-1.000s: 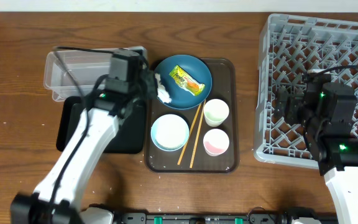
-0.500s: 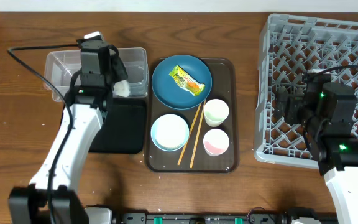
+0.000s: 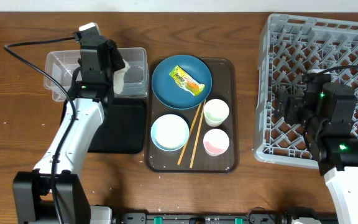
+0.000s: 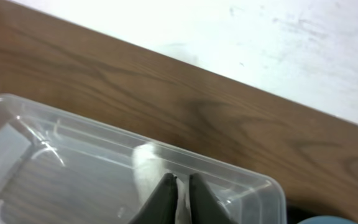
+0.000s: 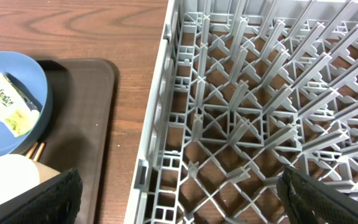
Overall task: Sort waste into correct bins and load items into the dishwasher rack
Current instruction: 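Carry the white paper left and drop it into the clear bin, then reach the left gripper to the yellow wrapper on the plate and grasp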
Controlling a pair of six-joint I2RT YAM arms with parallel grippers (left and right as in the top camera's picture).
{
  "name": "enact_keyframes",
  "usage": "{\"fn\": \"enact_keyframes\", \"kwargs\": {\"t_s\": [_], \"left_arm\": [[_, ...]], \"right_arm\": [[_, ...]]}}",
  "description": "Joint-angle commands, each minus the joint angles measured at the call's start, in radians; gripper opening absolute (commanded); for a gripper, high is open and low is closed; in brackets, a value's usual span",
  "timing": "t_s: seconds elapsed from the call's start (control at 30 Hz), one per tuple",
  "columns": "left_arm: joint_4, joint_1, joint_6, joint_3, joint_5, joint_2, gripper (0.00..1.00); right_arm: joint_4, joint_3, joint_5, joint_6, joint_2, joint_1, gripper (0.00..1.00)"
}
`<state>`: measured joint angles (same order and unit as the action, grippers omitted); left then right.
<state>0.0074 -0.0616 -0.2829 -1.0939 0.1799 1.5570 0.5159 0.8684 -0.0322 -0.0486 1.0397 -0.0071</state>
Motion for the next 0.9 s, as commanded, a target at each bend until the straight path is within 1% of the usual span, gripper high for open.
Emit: {"fn": "enact_keyframes", "kwargs": {"t_s": [0.0, 0.07, 0.1, 0.27, 0.33, 0.37, 0.5, 0.63, 0.73, 0.8, 0.87], "left_arm": [[-0.009, 0.004, 0.0, -0.013, 0.031, 0.009, 0.3], [-0.032, 0.004, 0.0, -0.012, 0.029, 0.009, 0.46], [-0.044, 0.004, 0.0, -0.012, 0.015, 0.009, 0.48], [-0.082, -0.003, 0.0, -0.012, -0.151, 0.009, 0.49], [-0.087, -0.027, 0.0, -0.012, -0.235, 0.009, 0.49], [-0.091, -0.044, 0.0, -0.013, -0.254, 0.009, 0.49], [-0.134, -0.147, 0.0, -0.016, -0.263, 0.01, 0.49], [-0.178, -0.243, 0.0, -0.057, -0.263, 0.021, 0.49], [-0.237, -0.274, -0.026, -0.138, -0.266, 0.06, 0.49], [-0.294, -0.282, -0.044, -0.211, -0.298, 0.106, 0.49], [-0.351, -0.284, -0.074, -0.287, -0.327, 0.168, 0.52]], "right_arm": [[0.003, 0.021, 0.006, 0.001, -0.001, 0.01, 0.99], [0.003, 0.021, 0.006, 0.001, -0.001, 0.01, 0.99], [0.003, 0.021, 0.006, 0.001, -0.001, 0.01, 0.99], [0.003, 0.021, 0.005, 0.001, -0.001, 0.01, 0.99], [0.003, 0.021, 0.005, 0.001, -0.001, 0.01, 0.99], [0.003, 0.021, 0.005, 0.0, -0.001, 0.01, 0.99], [0.003, 0.021, 0.005, 0.0, -0.001, 0.01, 0.99], [0.002, 0.021, 0.005, 0.0, -0.001, 0.01, 0.99], [0.0, 0.021, 0.006, 0.001, -0.001, 0.01, 0.99], [0.0, 0.021, 0.005, 0.001, -0.001, 0.01, 0.99], [0.0, 0.021, 0.005, 0.0, -0.001, 0.01, 0.99]]}}
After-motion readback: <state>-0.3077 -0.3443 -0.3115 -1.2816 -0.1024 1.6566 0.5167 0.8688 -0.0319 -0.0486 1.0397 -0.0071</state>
